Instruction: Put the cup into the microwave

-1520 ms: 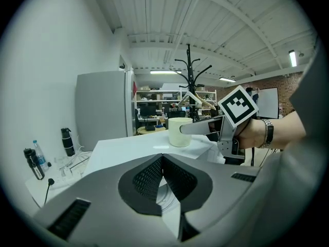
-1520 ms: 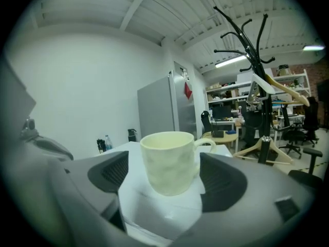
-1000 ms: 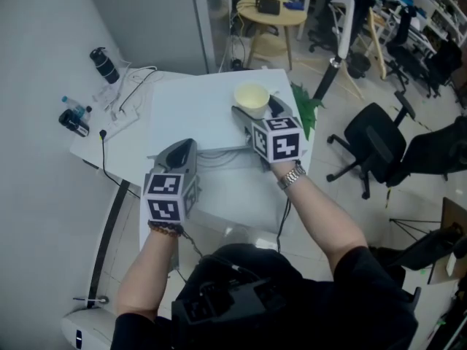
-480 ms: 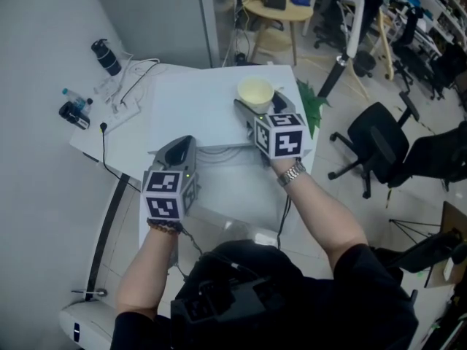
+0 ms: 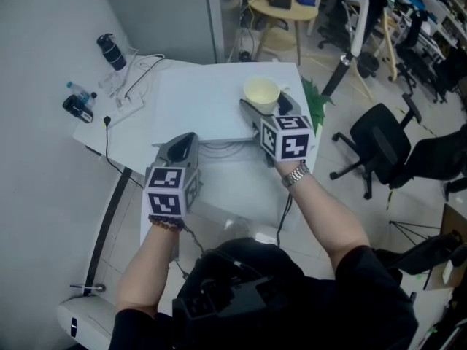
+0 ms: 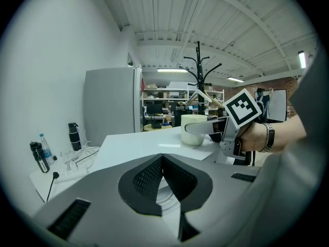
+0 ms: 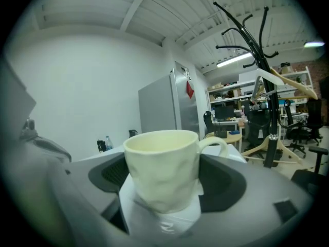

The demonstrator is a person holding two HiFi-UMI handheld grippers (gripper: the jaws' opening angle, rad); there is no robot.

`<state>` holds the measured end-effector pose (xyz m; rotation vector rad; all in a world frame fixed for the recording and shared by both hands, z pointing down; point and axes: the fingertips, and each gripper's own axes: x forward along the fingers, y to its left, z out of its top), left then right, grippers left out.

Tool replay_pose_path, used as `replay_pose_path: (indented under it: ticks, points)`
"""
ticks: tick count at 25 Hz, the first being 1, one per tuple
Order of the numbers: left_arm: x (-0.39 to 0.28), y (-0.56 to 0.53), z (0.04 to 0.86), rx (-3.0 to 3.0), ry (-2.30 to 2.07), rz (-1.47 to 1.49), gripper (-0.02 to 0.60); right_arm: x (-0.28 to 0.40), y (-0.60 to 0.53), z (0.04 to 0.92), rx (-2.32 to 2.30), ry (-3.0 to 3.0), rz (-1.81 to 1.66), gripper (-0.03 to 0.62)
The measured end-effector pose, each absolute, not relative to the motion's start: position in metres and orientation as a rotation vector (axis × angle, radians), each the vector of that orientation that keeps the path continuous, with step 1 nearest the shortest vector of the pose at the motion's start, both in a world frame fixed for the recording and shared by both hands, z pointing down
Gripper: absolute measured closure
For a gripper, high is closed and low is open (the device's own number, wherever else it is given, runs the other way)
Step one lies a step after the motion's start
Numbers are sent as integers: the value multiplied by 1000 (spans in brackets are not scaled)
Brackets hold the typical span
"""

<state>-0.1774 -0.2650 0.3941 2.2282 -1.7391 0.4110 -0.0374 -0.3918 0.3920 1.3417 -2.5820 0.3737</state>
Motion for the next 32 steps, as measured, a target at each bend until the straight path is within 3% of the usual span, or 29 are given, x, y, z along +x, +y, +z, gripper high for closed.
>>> replay_pose_path:
  ticks: [32]
  points:
    - [-180,-188,385,2257,-1720,377,581,-44,-273,369,1287,-2664,347,146]
